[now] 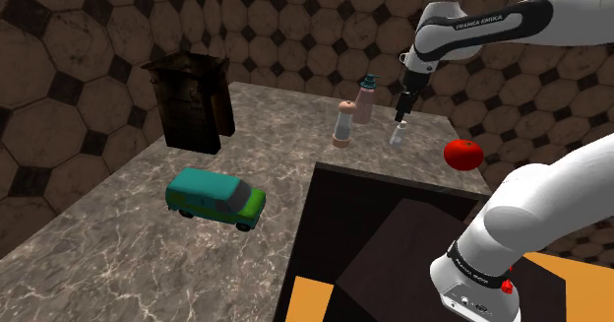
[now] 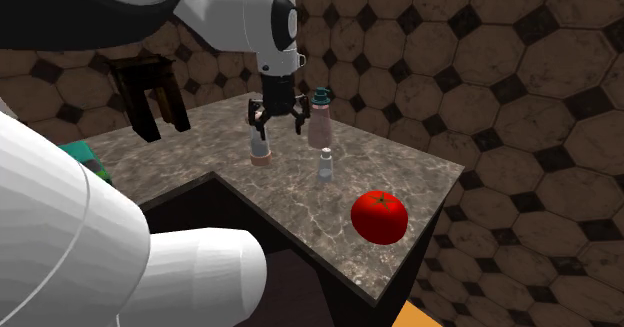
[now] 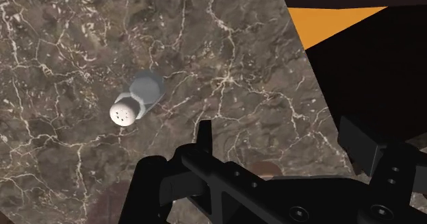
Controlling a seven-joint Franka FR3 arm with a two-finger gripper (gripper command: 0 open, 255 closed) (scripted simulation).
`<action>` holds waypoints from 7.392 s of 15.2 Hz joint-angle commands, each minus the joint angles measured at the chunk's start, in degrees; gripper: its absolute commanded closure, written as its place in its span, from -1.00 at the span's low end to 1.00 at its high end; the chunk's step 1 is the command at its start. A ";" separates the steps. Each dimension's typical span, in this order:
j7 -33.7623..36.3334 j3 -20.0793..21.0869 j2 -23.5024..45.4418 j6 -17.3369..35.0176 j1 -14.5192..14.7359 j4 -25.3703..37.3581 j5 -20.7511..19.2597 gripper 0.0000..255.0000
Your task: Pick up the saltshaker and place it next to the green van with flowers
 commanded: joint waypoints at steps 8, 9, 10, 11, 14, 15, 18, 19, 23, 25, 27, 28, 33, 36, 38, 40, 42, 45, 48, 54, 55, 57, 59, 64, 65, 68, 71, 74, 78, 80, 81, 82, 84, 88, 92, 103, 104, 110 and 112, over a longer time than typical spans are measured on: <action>-15.46 -10.84 18.07 6.12 -1.18 10.53 7.93 -1.00; -17.42 -11.74 20.41 6.43 -1.48 12.06 9.54 -1.00; -19.42 -12.54 22.81 6.64 -1.86 13.67 11.25 -1.00; -20.85 -13.00 24.56 6.73 -2.24 14.87 12.54 -1.00; -21.42 -12.84 25.63 8.94 -2.38 13.51 13.34 -1.00; -21.63 -12.82 26.01 9.68 -2.39 13.08 13.63 -1.00; -22.32 -12.74 27.25 11.87 -2.42 11.87 14.61 -1.00; -22.46 -12.71 27.50 12.29 -2.43 11.65 14.81 -1.00; -22.46 -12.71 27.50 12.29 -2.44 11.65 14.81 -1.00; -22.46 -12.71 27.50 12.29 -2.44 11.65 14.81 -1.00; -22.46 -12.71 27.50 12.29 -2.44 11.65 14.81 1.00; -22.46 -12.71 27.50 12.29 -2.44 11.65 14.81 1.00; -22.45 -12.70 27.50 12.29 -2.43 11.65 14.81 1.00; -22.46 -12.71 27.50 12.29 -2.44 11.65 14.81 1.00; -21.86 -12.75 26.54 10.86 -2.36 12.33 14.07 1.00; -21.31 -12.76 25.64 9.42 -2.29 13.06 13.38 1.00; -20.80 -12.75 24.80 7.97 -2.24 13.84 12.76 1.00; -20.10 -12.70 23.64 5.77 -2.17 15.10 11.94 1.00; -19.49 -12.61 22.60 3.55 -2.11 16.48 11.23 1.00; -18.49 -12.40 20.91 -0.91 -2.02 19.58 10.15 1.00; -18.35 -12.35 20.68 -1.66 -2.00 20.14 10.01 1.00; -18.09 -12.28 20.26 -3.16 -1.97 21.30 9.76 1.00; -17.86 -12.20 19.90 -4.67 -1.94 22.51 9.55 1.00; -17.40 -12.03 19.25 -8.45 -1.87 25.76 9.19 1.00; -17.33 -12.00 19.17 -9.21 -1.86 26.45 9.14 1.00; -17.16 -11.93 19.00 -11.50 -1.82 28.60 9.05 1.00; -17.06 -11.89 18.95 -13.15 -1.79 30.21 9.03 1.00; -11.85 -9.00 13.59 -12.38 -0.26 24.95 6.77 1.00; -5.28 -4.72 7.56 -11.84 1.14 18.96 5.10 1.00; -2.15 -2.53 4.97 -11.69 1.79 16.36 4.77 1.00; -0.63 -1.42 3.78 -11.64 2.10 15.16 4.72 1.00; 0.89 -0.32 2.66 -11.60 2.43 14.03 4.73 1.00; 3.87 1.89 0.60 -11.53 3.14 11.94 4.94 1.00; 9.67 6.32 -2.77 -11.41 4.73 8.52 5.99 1.00; 15.33 10.78 -5.11 -11.23 6.56 6.10 7.70 1.00; 30.65 22.92 -6.07 -9.91 12.55 4.67 13.68 1.00; 32.03 24.01 -5.75 -9.72 13.10 4.93 14.20 1.00; 40.30 30.55 -2.49 -8.46 16.10 7.79 16.85 1.00; 43.08 32.72 -0.91 -8.01 16.96 9.26 17.46 1.00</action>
